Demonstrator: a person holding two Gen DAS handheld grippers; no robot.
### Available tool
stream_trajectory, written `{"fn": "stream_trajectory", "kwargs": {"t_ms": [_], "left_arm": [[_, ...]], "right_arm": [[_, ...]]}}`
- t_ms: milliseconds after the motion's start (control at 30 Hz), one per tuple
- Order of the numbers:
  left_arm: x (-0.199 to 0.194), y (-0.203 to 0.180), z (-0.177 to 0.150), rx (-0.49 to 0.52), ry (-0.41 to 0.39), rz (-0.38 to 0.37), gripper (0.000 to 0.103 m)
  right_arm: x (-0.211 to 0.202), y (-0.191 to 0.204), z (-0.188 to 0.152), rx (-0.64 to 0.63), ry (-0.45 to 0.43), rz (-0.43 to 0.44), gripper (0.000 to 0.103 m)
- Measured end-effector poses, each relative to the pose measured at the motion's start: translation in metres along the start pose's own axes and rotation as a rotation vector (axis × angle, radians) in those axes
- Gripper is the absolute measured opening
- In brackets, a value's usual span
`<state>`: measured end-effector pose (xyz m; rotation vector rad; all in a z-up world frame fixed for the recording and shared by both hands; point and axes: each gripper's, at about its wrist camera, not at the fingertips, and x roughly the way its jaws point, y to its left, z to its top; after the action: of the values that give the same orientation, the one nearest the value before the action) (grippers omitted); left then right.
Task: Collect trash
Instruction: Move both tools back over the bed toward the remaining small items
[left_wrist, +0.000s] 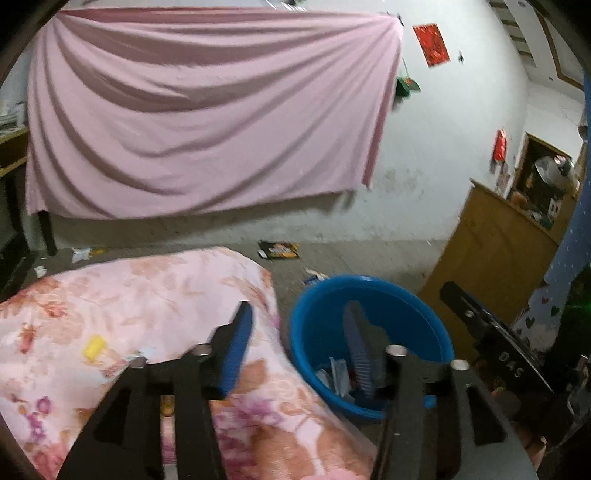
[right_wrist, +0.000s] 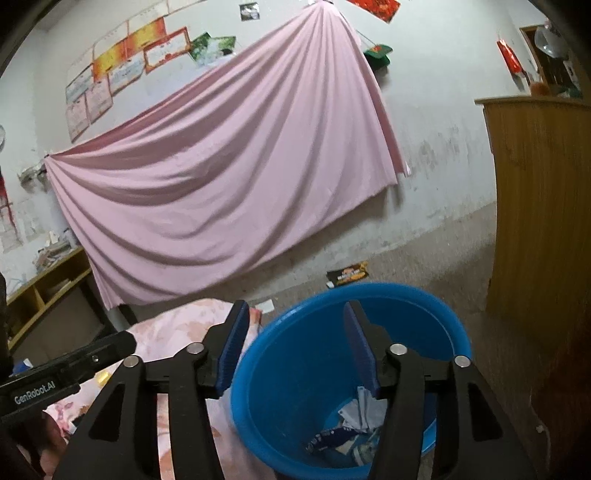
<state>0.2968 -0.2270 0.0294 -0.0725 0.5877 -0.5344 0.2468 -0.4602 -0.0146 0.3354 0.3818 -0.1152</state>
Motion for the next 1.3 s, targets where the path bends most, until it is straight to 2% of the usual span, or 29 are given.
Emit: {"fn": "stream_trajectory", "kwargs": {"t_ms": [100, 200, 233, 267, 333, 400, 433, 467, 633, 900, 1300], "left_arm": [[-0.02, 0.013, 0.003, -0.017, -0.061, 0.03, 0.061], [-0.038, 0.024, 0.003, -0.027, -0.121, 0.073, 0.091], [-0.045, 0.029, 0.003, -0.036, -0.151, 0.089, 0.097], [-0.051, 0.034, 0.001, -0.046, -0.178, 0.1, 0.099], [-0.064, 0.046, -0.001, -0.072, -0.225, 0.131, 0.099], [-0.075, 0.058, -0.003, -0.09, -0.259, 0.158, 0.1], [-0.079, 0.062, -0.004, -0.093, -0.273, 0.172, 0.1], [-0.084, 0.065, -0.005, -0.094, -0.286, 0.187, 0.1], [-0.108, 0.085, -0.014, -0.086, -0.341, 0.257, 0.1], [-0.143, 0.117, -0.032, -0.083, -0.386, 0.345, 0.1], [-0.169, 0.155, -0.063, -0.114, -0.372, 0.422, 0.1]], "right_arm": [[-0.008, 0.009, 0.004, -0.016, -0.039, 0.014, 0.067], [-0.015, 0.023, 0.008, -0.039, -0.08, 0.039, 0.073], [-0.017, 0.027, 0.009, -0.046, -0.089, 0.044, 0.077], [-0.019, 0.032, 0.01, -0.052, -0.1, 0.052, 0.081], [-0.022, 0.042, 0.011, -0.062, -0.124, 0.074, 0.086], [-0.026, 0.051, 0.011, -0.074, -0.148, 0.093, 0.093], [-0.028, 0.057, 0.01, -0.084, -0.165, 0.101, 0.101], [-0.03, 0.062, 0.01, -0.093, -0.181, 0.106, 0.103], [-0.039, 0.092, 0.007, -0.161, -0.244, 0.16, 0.103], [-0.046, 0.136, -0.003, -0.239, -0.288, 0.218, 0.103], [-0.039, 0.183, -0.023, -0.337, -0.25, 0.266, 0.103]]}}
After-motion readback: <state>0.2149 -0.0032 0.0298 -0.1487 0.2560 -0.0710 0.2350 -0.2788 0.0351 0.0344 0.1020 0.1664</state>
